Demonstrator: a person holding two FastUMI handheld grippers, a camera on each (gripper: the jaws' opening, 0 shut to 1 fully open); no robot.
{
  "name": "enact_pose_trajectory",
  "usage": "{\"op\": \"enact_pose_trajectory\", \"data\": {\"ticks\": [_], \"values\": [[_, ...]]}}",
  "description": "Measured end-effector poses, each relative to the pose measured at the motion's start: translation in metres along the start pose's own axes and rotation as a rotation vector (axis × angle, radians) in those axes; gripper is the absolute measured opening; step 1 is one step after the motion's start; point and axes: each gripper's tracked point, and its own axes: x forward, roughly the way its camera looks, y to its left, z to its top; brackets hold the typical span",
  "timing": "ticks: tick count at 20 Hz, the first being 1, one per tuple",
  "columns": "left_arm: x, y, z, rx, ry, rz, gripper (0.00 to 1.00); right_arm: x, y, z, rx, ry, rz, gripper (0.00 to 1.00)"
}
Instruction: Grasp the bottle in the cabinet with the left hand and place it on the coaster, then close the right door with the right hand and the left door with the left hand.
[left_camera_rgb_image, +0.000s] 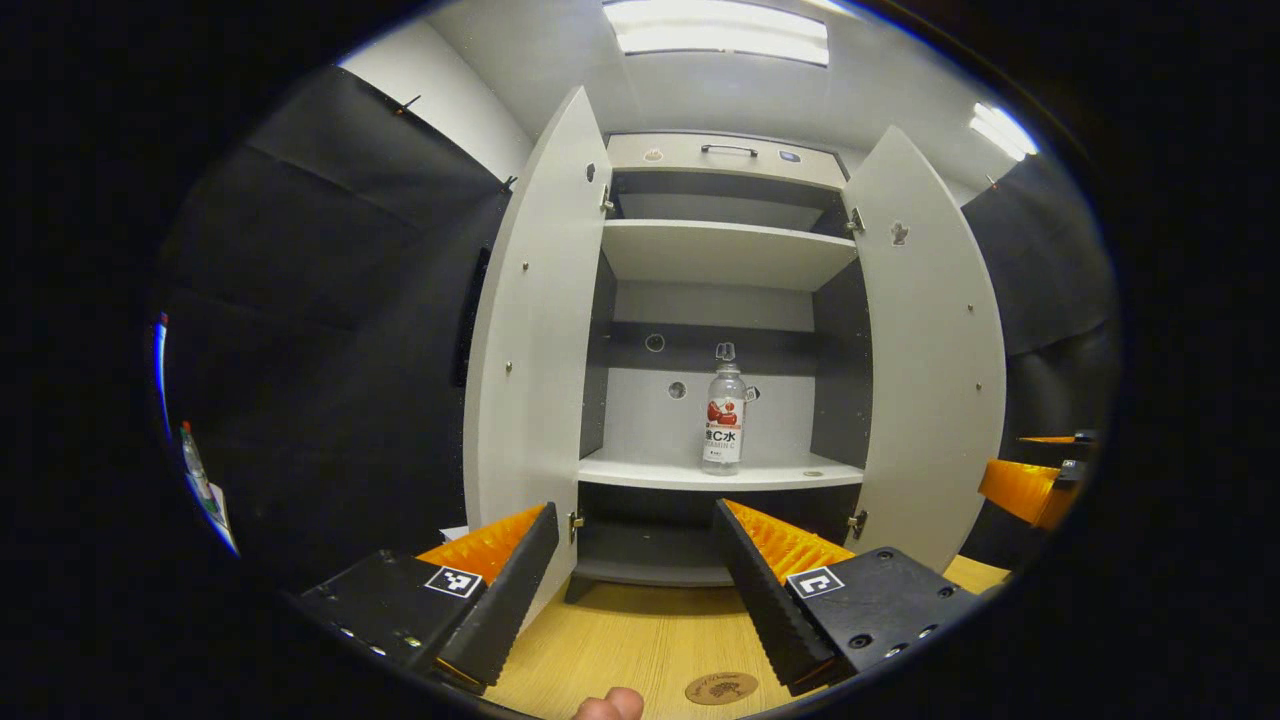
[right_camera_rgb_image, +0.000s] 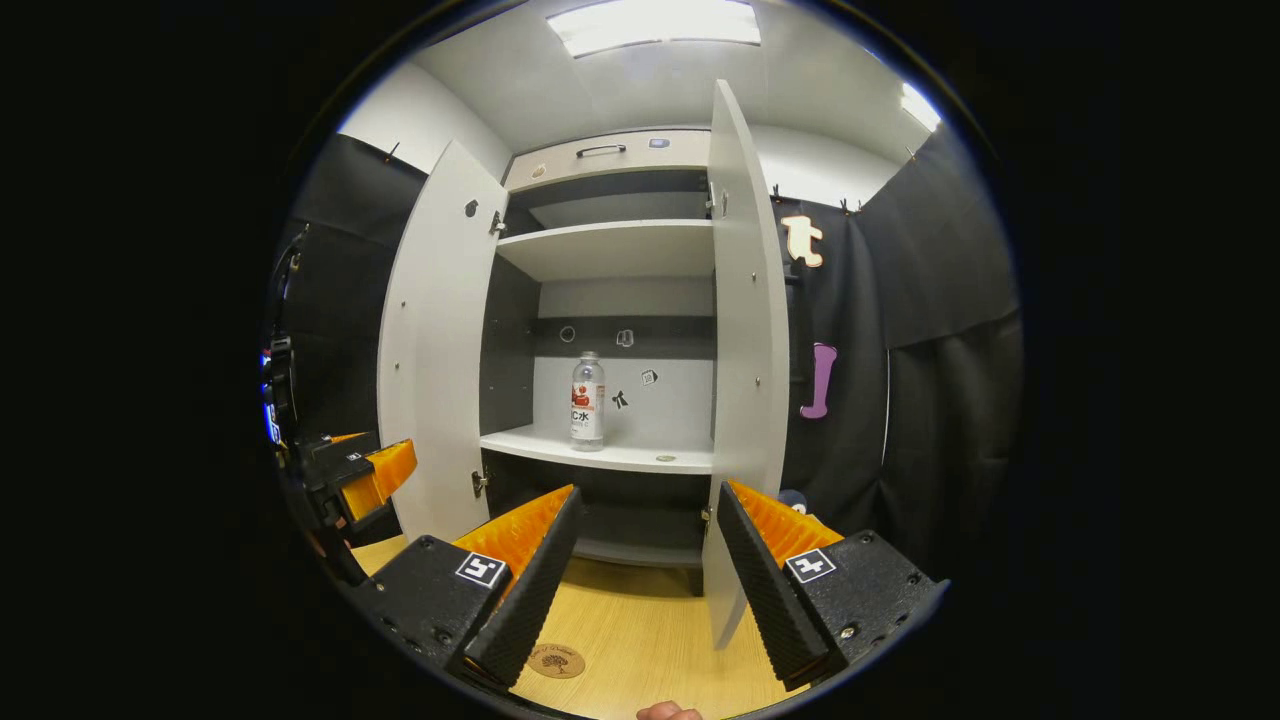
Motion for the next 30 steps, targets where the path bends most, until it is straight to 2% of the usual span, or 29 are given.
{"op": "enact_pose_trajectory", "data": {"ticks": [1, 2, 4, 5, 6, 7, 11, 13, 14, 15, 17, 19, 20, 21, 28, 30], "values": [[0.001, 0.001, 0.001, 0.001, -0.002, 0.002, 0.99, 0.0, -0.001, 0.0, 0.003, 0.004, -0.001, 0.83], [0.003, 0.002, 0.003, 0.0, -0.005, 0.003, 0.95, 0.0, 0.0, 0.001, 0.007, 0.001, 0.0, 0.84], [0.006, 0.002, 0.006, -0.002, -0.01, -0.005, 0.95, 0.001, -0.001, 0.001, 0.006, 0.003, -0.007, 0.83], [0.008, 0.001, 0.006, 0.0, -0.011, -0.011, 0.99, 0.001, -0.002, 0.0, 0.002, 0.01, -0.012, 0.83], [0.009, 0.001, 0.007, 0.004, -0.012, -0.015, 0.99, 0.002, -0.001, 0.0, -0.002, 0.014, -0.01, 0.83], [0.013, 0.001, 0.007, 0.008, -0.005, -0.018, 0.95, 0.002, 0.001, 0.001, -0.001, 0.011, -0.007, 0.83], [0.028, -0.009, 0.012, 0.022, 0.001, -0.056, 0.94, 0.0, -0.006, 0.007, 0.002, 0.0, -0.026, 0.84], [0.04, -0.022, 0.017, 0.016, 0.008, -0.095, 0.99, -0.001, -0.01, 0.007, 0.007, 0.0, -0.031, 0.83], [0.048, -0.03, 0.018, 0.007, 0.018, -0.123, 0.94, -0.003, -0.011, 0.009, 0.014, -0.007, -0.034, 0.83], [0.056, -0.037, 0.021, -0.004, 0.018, -0.143, 0.94, -0.005, -0.014, 0.012, 0.021, -0.013, -0.042, 0.83], [0.077, -0.055, 0.025, -0.03, 0.023, -0.191, 0.95, -0.008, -0.018, 0.014, 0.029, -0.02, -0.053, 0.83], [0.103, -0.078, 0.025, -0.05, 0.039, -0.27, 0.95, -0.01, -0.022, 0.014, 0.033, -0.018, -0.063, 0.83], [0.118, -0.086, 0.025, -0.058, 0.048, -0.295, 0.99, -0.011, -0.026, 0.014, 0.039, -0.015, -0.07, 0.83], [0.133, -0.092, 0.024, -0.066, 0.059, -0.304, 0.94, -0.012, -0.028, 0.015, 0.046, -0.014, -0.075, 0.83], [0.24, -0.109, 0.033, 0.018, 0.028, -0.274, 0.95, -0.024, -0.054, 0.014, 0.042, -0.007, -0.157, 0.84], [0.268, -0.117, 0.031, 0.013, 0.041, -0.28, 0.94, -0.028, -0.061, 0.013, 0.045, -0.001, -0.185, 0.84]]}}
